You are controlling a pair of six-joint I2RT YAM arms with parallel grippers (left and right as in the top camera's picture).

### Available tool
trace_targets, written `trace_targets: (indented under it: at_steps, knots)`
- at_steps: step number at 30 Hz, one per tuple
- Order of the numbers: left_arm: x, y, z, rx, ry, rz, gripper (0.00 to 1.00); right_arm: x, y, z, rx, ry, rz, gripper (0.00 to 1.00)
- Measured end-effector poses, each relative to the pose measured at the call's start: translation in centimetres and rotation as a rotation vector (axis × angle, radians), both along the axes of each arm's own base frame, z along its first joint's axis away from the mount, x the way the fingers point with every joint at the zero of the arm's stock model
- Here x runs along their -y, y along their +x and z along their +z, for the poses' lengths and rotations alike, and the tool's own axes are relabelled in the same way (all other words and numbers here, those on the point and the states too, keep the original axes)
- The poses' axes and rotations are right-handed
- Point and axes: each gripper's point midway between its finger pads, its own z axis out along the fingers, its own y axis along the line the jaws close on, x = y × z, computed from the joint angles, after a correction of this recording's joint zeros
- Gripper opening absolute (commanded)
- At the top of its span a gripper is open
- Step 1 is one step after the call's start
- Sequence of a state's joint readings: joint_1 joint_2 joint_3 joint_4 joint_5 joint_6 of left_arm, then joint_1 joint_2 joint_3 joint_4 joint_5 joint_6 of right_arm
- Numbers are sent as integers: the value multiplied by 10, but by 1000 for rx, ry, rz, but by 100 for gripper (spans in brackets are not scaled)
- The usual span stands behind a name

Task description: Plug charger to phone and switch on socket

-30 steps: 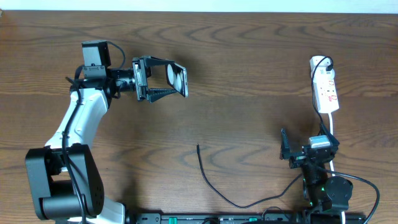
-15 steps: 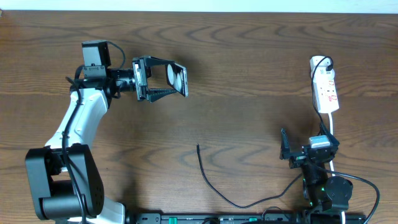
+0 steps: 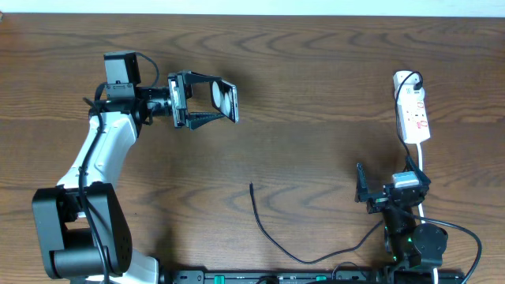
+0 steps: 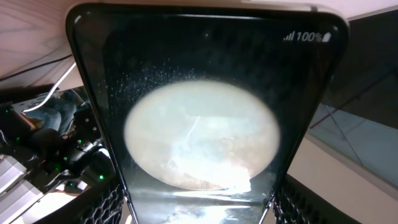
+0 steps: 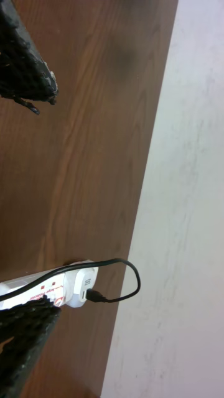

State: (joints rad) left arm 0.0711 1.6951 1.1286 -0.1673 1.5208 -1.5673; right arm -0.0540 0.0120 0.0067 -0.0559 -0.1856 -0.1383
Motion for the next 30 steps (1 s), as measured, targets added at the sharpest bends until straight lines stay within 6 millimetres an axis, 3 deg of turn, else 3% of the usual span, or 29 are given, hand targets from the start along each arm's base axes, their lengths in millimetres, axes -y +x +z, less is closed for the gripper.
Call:
trace_targets:
  at_steps: [18,24,30]
  knots:
    - [0,0,0,1,0,0,7,0,0,4,13,8,1,99]
    - [0,0,0,3,0,-1,7,-4,-1,40,131,209,30,99]
    - [0,1,0,27,6,1,7,-17,-5,49,89,436,111,99]
